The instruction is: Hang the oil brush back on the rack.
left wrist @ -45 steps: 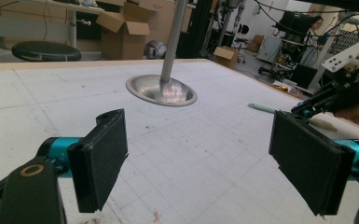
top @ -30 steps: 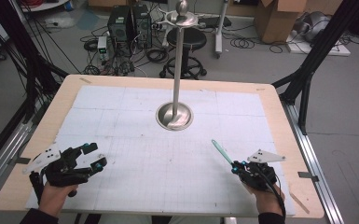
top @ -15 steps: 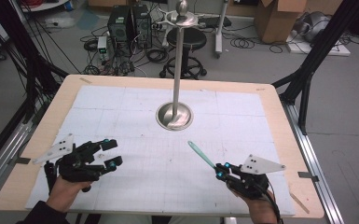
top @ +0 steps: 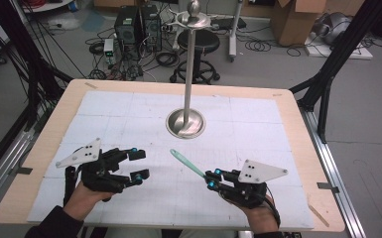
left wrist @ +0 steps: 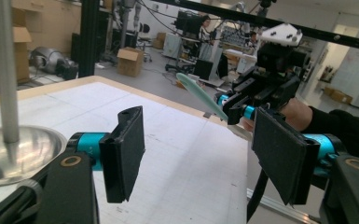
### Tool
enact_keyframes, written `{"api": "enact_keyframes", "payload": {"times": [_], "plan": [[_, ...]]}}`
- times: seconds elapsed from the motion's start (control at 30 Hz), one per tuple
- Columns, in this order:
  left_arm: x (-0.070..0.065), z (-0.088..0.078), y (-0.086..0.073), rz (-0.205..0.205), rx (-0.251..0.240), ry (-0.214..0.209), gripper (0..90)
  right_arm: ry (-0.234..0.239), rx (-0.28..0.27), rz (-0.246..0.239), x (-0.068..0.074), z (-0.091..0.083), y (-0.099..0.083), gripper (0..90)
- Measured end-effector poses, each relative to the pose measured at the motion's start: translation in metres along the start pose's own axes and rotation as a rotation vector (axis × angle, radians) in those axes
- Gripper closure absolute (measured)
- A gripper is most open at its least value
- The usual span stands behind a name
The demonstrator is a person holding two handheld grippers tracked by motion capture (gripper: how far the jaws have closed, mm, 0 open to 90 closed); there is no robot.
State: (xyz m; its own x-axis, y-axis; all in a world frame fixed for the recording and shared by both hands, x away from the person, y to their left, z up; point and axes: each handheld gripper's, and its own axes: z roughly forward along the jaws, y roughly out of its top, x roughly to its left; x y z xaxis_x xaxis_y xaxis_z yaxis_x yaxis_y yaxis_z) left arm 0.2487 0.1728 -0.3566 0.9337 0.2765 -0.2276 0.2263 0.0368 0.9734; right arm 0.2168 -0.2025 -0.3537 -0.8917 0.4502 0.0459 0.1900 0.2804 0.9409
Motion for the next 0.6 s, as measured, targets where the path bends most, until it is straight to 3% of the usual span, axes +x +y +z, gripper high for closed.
{"api": "enact_keyframes", "payload": {"times": [0.33, 0.6], "plan": [[-0.005, 0.017, -0.001, -0.018, 0.019, -0.035, 40.4, 0.074, -0.027, -0.032, 0.012, 0.016, 0.010, 82.6], [-0.009, 0.028, 0.000, -0.047, 0.014, -0.063, 41.8, 0.078, -0.023, -0.051, 0.015, 0.019, 0.011, 82.6]]}}
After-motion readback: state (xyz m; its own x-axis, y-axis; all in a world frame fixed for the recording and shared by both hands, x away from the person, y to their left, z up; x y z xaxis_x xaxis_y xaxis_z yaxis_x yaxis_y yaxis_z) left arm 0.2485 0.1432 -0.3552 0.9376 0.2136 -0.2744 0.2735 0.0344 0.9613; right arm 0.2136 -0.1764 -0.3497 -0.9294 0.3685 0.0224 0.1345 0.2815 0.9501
